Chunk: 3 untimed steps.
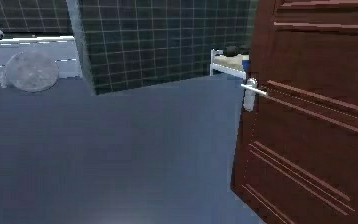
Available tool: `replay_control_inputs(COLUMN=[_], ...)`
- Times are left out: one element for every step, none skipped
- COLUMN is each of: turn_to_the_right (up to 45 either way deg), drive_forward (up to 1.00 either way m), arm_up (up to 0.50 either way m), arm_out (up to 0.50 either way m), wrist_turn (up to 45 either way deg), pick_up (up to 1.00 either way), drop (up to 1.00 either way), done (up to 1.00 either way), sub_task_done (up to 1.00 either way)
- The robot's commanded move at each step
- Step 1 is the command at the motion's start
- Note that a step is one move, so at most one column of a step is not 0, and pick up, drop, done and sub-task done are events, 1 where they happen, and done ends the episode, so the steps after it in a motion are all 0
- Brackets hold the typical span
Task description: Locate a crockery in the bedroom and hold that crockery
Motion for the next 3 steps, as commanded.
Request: replay_control_inputs(turn_to_the_right=[-3.0, 0.0, -39.0], drive_forward=[0.00, 0.50, 0.00], arm_up=[0.00, 0.00, 0.00], arm_out=[0.00, 0.00, 0.00], wrist_turn=[0.0, 0.0, 0.0], pick_up=[0.00, 0.00, 0.00], drop=[0.00, 0.00, 0.00], done=[0.00, 0.00, 0.00], sub_task_done=[0.00, 0.00, 0.00])
